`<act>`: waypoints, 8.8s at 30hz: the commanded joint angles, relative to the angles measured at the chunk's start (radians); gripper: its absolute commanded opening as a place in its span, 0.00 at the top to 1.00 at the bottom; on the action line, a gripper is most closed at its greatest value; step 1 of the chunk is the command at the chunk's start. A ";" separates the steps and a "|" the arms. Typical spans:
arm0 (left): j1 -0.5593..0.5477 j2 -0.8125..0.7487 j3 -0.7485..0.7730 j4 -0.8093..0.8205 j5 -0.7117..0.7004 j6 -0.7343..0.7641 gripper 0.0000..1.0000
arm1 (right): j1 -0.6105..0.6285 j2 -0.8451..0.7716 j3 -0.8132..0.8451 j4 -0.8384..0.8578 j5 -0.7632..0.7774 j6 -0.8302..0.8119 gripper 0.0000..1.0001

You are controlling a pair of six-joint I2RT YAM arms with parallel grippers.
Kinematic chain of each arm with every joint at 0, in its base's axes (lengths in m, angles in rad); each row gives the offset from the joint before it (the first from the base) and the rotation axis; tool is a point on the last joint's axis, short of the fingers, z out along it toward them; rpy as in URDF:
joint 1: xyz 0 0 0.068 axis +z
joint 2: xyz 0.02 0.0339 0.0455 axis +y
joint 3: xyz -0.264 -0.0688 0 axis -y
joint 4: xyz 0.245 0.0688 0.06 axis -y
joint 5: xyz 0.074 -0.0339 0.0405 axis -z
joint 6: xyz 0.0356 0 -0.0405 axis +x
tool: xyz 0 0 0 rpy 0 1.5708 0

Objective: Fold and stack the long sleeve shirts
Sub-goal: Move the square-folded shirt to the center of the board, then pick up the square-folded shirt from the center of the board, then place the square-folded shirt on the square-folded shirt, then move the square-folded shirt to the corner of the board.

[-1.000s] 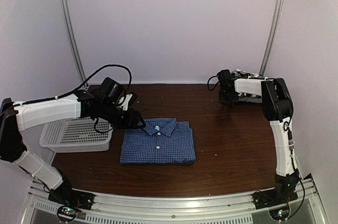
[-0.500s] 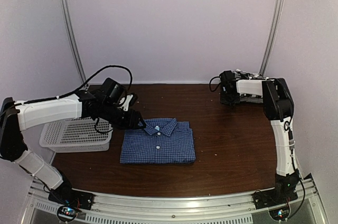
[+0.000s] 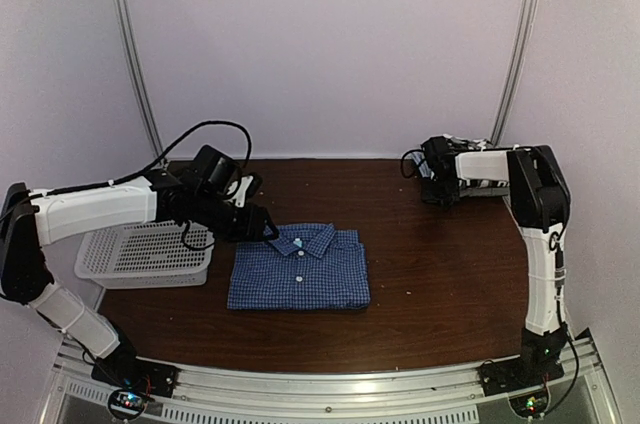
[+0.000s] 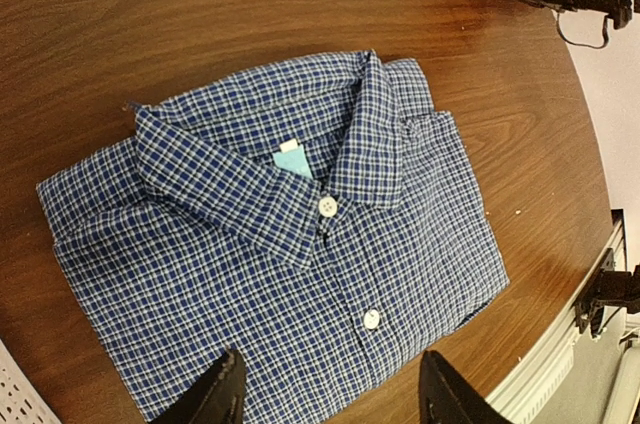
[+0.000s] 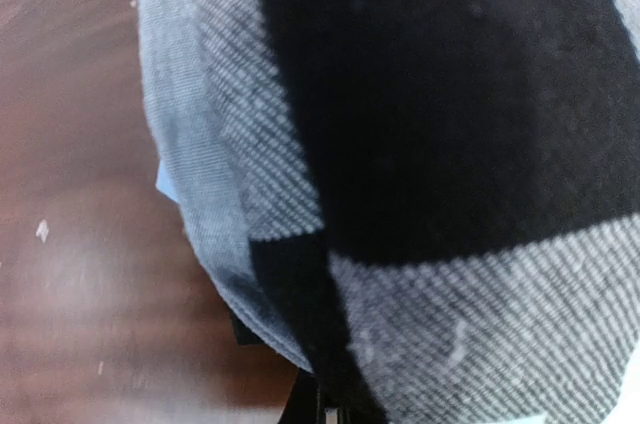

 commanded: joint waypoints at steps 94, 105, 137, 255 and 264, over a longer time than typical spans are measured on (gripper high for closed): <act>-0.101 0.221 -0.202 0.143 -0.316 -0.164 0.94 | 0.626 -0.351 -0.540 0.232 -0.315 0.306 0.76; -0.115 0.114 -0.049 -0.025 -0.371 -0.114 1.00 | 0.631 -0.374 -0.346 0.079 -0.248 0.248 1.00; -0.163 0.589 0.927 0.053 -0.211 0.023 1.00 | 0.144 -0.555 -0.083 -0.143 -0.161 -0.068 1.00; 0.074 0.144 0.169 0.248 -0.278 -0.101 0.18 | 0.198 -0.014 0.016 0.039 -0.217 0.084 0.00; 0.074 0.162 0.190 0.248 -0.260 -0.101 0.17 | 0.120 -0.060 -0.037 0.060 -0.244 0.067 0.00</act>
